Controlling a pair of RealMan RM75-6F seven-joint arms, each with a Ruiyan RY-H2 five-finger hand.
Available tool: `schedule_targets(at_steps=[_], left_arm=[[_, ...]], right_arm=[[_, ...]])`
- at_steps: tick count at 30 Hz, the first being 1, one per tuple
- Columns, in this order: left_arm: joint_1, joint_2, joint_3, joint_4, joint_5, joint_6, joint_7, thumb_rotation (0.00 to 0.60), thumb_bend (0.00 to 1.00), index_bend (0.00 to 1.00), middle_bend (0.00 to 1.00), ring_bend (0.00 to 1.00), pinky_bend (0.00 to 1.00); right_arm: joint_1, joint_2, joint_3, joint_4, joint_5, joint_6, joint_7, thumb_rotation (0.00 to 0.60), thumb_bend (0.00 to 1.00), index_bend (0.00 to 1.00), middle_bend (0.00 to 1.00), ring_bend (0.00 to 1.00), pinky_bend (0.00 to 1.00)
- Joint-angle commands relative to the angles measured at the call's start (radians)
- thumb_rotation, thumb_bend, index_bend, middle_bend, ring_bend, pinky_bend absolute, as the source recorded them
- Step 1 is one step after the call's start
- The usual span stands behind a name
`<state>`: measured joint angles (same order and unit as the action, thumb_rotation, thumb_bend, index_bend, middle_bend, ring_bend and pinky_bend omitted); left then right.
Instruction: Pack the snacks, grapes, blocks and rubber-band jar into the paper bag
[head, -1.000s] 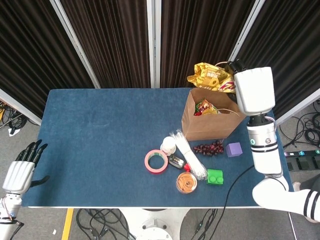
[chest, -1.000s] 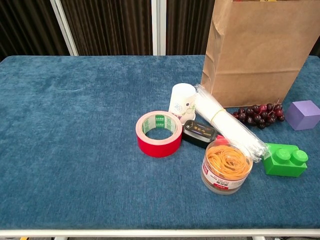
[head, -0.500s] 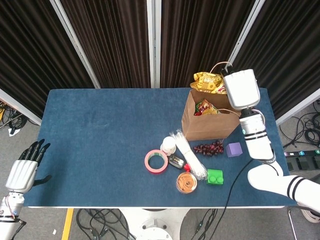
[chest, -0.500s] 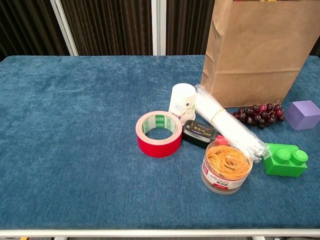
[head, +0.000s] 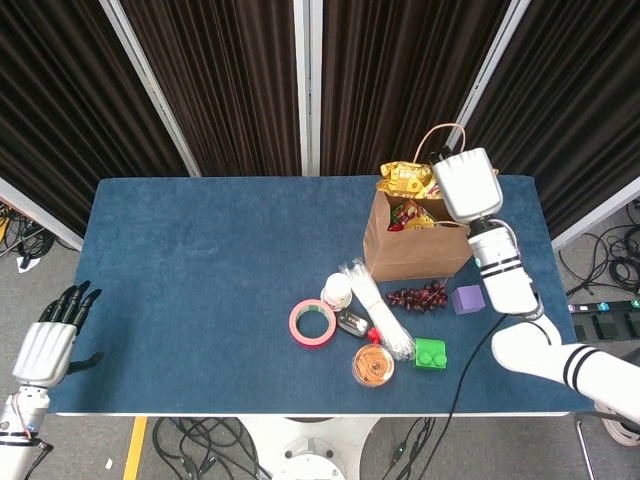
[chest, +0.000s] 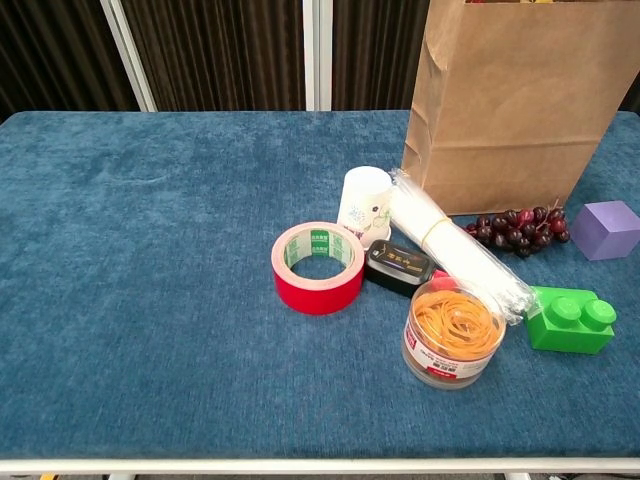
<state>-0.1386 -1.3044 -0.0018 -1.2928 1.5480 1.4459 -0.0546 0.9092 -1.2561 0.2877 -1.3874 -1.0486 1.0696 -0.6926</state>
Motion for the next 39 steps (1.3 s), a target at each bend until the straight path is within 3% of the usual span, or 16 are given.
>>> schedule_targets(at_steps=[1,7,16,22,28,31,33,39], left_arm=[[-0.001,0.001,-0.001,-0.001,0.001,0.001,0.001,0.600,0.11,0.12,0.12,0.02,0.21],[-0.004,0.004,-0.004,-0.007,0.000,0.001,0.003,0.600,0.11,0.12,0.12,0.02,0.21],[-0.003,0.006,-0.005,-0.007,0.000,0.005,-0.002,0.600,0.11,0.12,0.12,0.02,0.21],[-0.007,0.010,-0.007,-0.014,-0.001,0.002,-0.001,0.600,0.11,0.12,0.12,0.02,0.21],[-0.009,0.011,-0.007,-0.025,0.004,0.006,0.005,0.600,0.11,0.12,0.12,0.02,0.21],[-0.006,0.011,-0.006,-0.029,0.005,0.012,0.005,0.600,0.11,0.12,0.12,0.02,0.21],[-0.004,0.011,-0.005,-0.029,0.005,0.013,0.002,0.600,0.11,0.12,0.12,0.02,0.21],[-0.001,0.012,-0.001,-0.026,0.010,0.019,-0.007,0.600,0.11,0.12,0.12,0.02,0.21]], right_arm=[[-0.001,0.016,-0.005,-0.019,0.016,-0.019,-0.009,0.600,0.00,0.51,0.47,0.82,0.86],[0.004,0.041,-0.004,-0.057,0.069,-0.047,-0.037,0.600,0.00,0.40,0.39,0.82,0.86],[0.002,0.064,0.004,-0.111,0.077,-0.025,-0.025,0.600,0.00,0.38,0.37,0.82,0.86],[-0.034,0.123,0.048,-0.228,0.008,0.057,0.085,0.600,0.00,0.38,0.37,0.82,0.86],[-0.106,0.236,0.094,-0.428,-0.046,0.133,0.218,0.600,0.00,0.38,0.37,0.82,0.86],[-0.166,0.312,0.060,-0.518,-0.111,0.142,0.262,0.600,0.00,0.39,0.38,0.82,0.86],[-0.212,0.363,0.010,-0.552,-0.164,0.140,0.260,0.600,0.00,0.40,0.39,0.82,0.86],[-0.323,0.420,-0.131,-0.550,-0.237,0.112,0.247,0.600,0.00,0.43,0.40,0.82,0.86]])
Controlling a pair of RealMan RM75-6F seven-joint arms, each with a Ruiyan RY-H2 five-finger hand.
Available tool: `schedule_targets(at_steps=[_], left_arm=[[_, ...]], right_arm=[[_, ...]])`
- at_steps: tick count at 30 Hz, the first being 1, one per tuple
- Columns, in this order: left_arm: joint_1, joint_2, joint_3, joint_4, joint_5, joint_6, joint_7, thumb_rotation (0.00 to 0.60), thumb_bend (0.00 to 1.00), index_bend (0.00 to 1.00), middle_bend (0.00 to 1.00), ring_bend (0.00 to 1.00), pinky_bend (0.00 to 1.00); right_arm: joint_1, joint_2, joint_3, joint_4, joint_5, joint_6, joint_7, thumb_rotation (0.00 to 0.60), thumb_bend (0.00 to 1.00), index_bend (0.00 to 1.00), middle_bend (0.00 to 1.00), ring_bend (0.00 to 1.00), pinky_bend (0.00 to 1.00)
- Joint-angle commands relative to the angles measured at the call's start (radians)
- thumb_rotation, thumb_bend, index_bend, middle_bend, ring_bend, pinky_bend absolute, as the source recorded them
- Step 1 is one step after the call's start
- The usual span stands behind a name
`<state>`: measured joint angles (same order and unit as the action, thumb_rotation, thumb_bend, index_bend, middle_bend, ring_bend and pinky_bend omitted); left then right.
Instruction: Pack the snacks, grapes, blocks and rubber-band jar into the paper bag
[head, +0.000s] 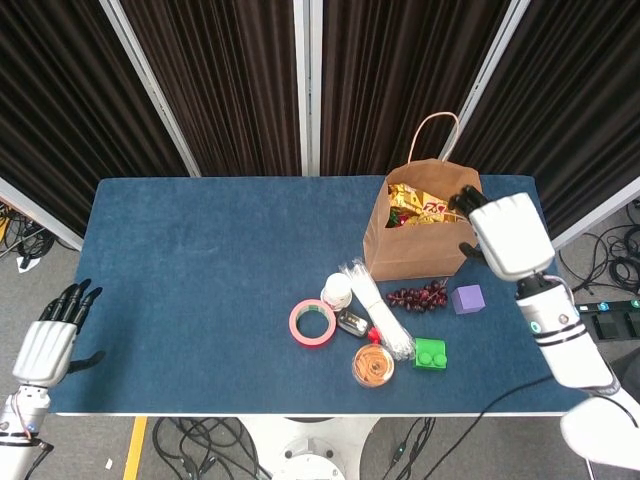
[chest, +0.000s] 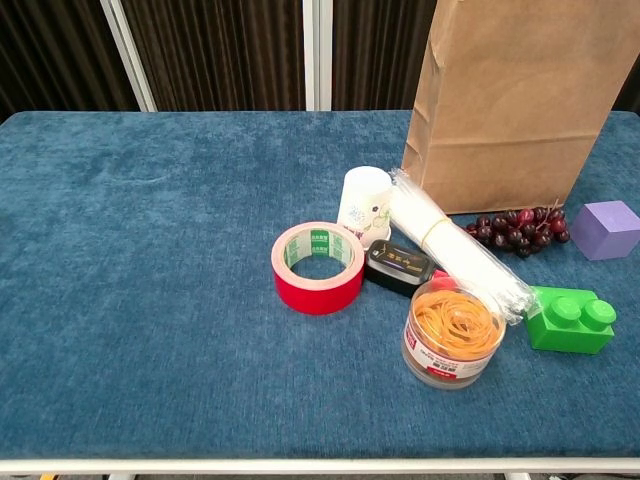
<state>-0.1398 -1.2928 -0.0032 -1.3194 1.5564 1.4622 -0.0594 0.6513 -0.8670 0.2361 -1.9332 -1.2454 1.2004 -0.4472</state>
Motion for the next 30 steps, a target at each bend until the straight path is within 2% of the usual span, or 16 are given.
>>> schedule_targets(at_steps=[1,6,15,21,30], left_arm=[[0.001,0.000,0.001,0.000,0.003,0.004,-0.003,0.600,0.11,0.12,0.12,0.02,0.21],[0.005,0.000,0.003,0.003,0.003,0.009,-0.006,0.600,0.11,0.12,0.12,0.02,0.21],[0.013,0.002,0.004,0.010,0.000,0.015,-0.007,0.600,0.11,0.12,0.12,0.02,0.21],[0.017,-0.001,0.007,0.025,0.004,0.020,-0.022,0.600,0.11,0.12,0.12,0.02,0.21],[0.018,-0.010,0.010,0.052,0.008,0.019,-0.042,0.600,0.11,0.12,0.12,0.02,0.21]], right_arm=[[-0.075,0.029,-0.096,0.007,-0.037,-0.032,0.000,0.600,0.00,0.44,0.41,0.82,0.86],[-0.093,-0.050,-0.156,0.112,-0.007,-0.112,0.008,0.600,0.00,0.44,0.41,0.82,0.86],[-0.063,-0.254,-0.185,0.320,0.029,-0.227,0.002,0.600,0.00,0.45,0.38,0.82,0.86],[-0.039,-0.337,-0.197,0.382,0.049,-0.285,-0.018,0.600,0.00,0.42,0.33,0.82,0.86],[-0.026,-0.416,-0.203,0.431,0.069,-0.304,-0.045,0.600,0.00,0.33,0.28,0.82,0.86]])
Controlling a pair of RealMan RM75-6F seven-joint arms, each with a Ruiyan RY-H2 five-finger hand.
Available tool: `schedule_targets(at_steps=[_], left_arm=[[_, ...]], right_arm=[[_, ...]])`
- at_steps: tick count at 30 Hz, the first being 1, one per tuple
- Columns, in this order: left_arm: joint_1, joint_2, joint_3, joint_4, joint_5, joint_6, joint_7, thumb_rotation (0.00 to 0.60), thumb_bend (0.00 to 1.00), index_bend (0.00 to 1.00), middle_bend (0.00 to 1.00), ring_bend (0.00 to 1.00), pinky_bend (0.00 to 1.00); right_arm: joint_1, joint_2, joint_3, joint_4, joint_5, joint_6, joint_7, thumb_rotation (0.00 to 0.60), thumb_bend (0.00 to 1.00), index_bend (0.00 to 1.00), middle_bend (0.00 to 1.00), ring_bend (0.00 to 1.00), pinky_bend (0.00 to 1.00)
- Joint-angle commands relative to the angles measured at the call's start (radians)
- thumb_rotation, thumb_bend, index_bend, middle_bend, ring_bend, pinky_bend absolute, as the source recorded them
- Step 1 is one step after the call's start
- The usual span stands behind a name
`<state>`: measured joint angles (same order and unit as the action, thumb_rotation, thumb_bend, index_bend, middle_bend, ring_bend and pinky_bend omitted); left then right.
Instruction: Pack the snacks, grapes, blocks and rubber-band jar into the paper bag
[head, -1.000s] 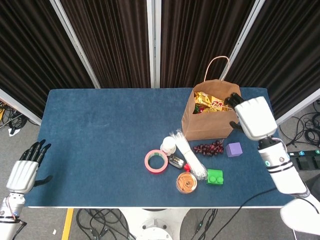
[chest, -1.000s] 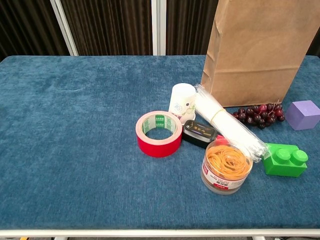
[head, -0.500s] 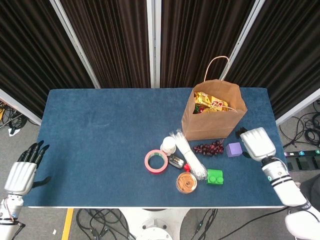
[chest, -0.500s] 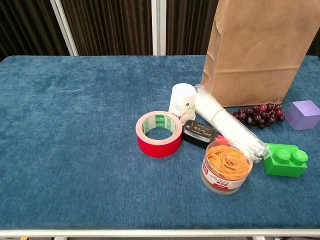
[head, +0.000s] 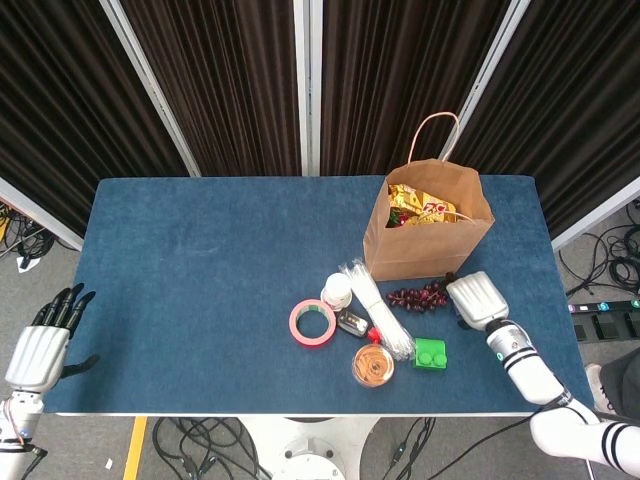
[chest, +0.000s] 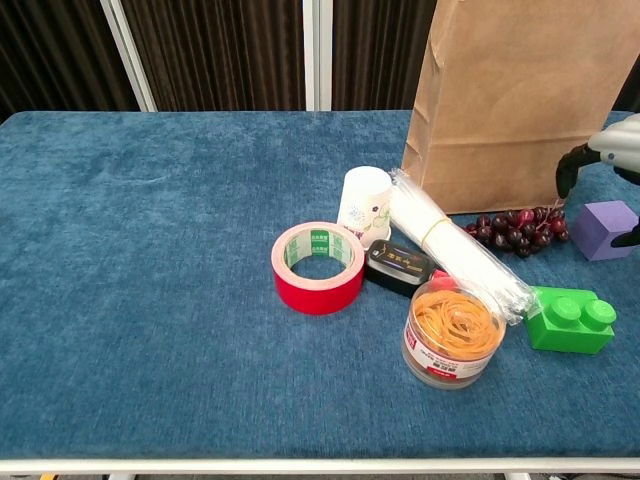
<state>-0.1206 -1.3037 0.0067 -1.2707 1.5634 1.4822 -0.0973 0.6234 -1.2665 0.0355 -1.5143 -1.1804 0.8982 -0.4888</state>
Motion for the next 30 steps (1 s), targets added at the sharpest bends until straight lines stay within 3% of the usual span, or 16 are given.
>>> schedule_targets(at_steps=[1,18,30], left_arm=[[-0.002,0.001,-0.001,0.005,0.002,0.000,-0.007,0.600,0.11,0.12,0.12,0.02,0.21],[0.003,-0.005,-0.001,0.047,0.002,0.005,-0.041,0.600,0.11,0.12,0.12,0.02,0.21],[0.004,-0.011,0.004,0.067,0.008,0.006,-0.056,0.600,0.11,0.12,0.12,0.02,0.21]], right_arm=[[0.002,-0.024,-0.002,0.018,0.004,-0.002,-0.003,0.600,0.00,0.33,0.27,0.82,0.86],[-0.017,-0.218,-0.001,0.239,-0.094,0.058,0.129,0.600,0.00,0.30,0.25,0.82,0.86],[-0.038,-0.306,-0.012,0.367,-0.178,0.123,0.166,0.600,0.00,0.32,0.28,0.82,0.86]])
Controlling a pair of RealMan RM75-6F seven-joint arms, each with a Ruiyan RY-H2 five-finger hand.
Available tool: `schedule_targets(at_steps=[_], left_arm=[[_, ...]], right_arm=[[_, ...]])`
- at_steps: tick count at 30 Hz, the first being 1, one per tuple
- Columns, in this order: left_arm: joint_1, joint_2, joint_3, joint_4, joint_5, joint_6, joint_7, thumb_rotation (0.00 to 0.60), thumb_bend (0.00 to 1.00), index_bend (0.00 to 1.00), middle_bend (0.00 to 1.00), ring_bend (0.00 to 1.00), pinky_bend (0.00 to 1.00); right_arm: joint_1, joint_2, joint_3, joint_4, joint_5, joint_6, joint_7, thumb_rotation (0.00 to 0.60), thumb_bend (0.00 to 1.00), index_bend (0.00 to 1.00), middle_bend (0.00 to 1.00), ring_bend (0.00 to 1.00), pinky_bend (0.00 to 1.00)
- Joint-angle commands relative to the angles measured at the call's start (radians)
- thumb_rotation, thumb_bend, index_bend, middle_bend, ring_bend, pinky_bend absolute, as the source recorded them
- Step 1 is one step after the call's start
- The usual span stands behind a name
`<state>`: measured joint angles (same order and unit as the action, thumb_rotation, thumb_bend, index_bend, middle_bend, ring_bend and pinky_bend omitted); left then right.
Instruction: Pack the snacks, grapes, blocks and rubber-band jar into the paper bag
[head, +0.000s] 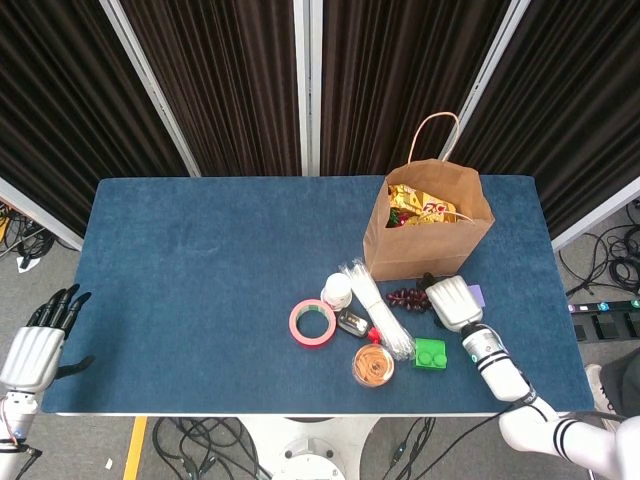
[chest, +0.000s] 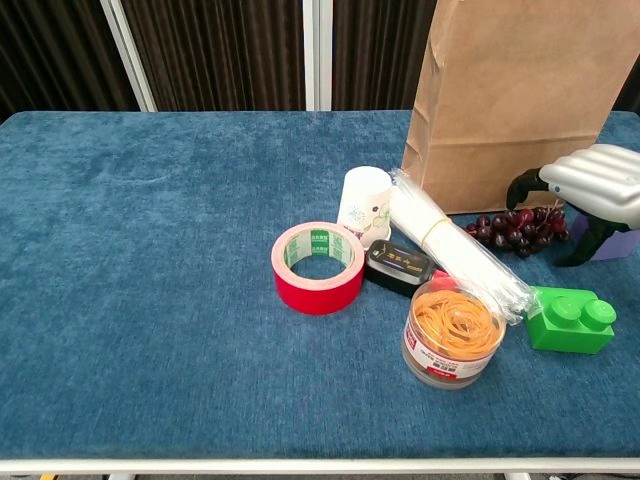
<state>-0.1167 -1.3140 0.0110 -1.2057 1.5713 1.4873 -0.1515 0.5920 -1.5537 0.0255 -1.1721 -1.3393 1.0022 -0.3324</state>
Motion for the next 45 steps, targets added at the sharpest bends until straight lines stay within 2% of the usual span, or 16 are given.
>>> schedule_targets(at_steps=[1,16,23,30,40,45], left_arm=[[0.001,-0.001,0.000,0.003,0.000,0.001,-0.002,0.600,0.11,0.12,0.12,0.02,0.21],[0.005,-0.007,0.003,0.021,0.001,0.002,-0.016,0.600,0.11,0.12,0.12,0.02,0.21],[0.005,-0.008,0.002,0.029,0.002,0.006,-0.030,0.600,0.11,0.12,0.12,0.02,0.21],[0.006,-0.009,0.004,0.029,0.004,0.008,-0.035,0.600,0.11,0.12,0.12,0.02,0.21],[0.004,-0.009,0.003,0.021,0.006,0.007,-0.037,0.600,0.11,0.12,0.12,0.02,0.21],[0.001,-0.005,0.002,0.010,0.011,0.009,-0.032,0.600,0.11,0.12,0.12,0.02,0.21]], right_arm=[[-0.008,-0.024,-0.003,0.032,-0.023,0.022,0.015,0.600,0.00,0.33,0.29,0.82,0.86],[-0.027,-0.116,0.003,0.161,-0.051,0.039,0.043,0.600,0.01,0.39,0.35,0.84,0.86],[-0.036,-0.160,0.007,0.220,-0.076,0.070,0.059,0.600,0.10,0.50,0.43,0.86,0.87],[-0.046,-0.166,0.012,0.235,-0.103,0.114,0.073,0.600,0.20,0.62,0.53,0.87,0.88],[-0.059,-0.122,0.021,0.181,-0.143,0.184,0.071,0.600,0.26,0.68,0.58,0.87,0.88],[-0.060,-0.044,0.035,0.027,-0.184,0.252,0.019,0.600,0.27,0.71,0.60,0.87,0.88]])
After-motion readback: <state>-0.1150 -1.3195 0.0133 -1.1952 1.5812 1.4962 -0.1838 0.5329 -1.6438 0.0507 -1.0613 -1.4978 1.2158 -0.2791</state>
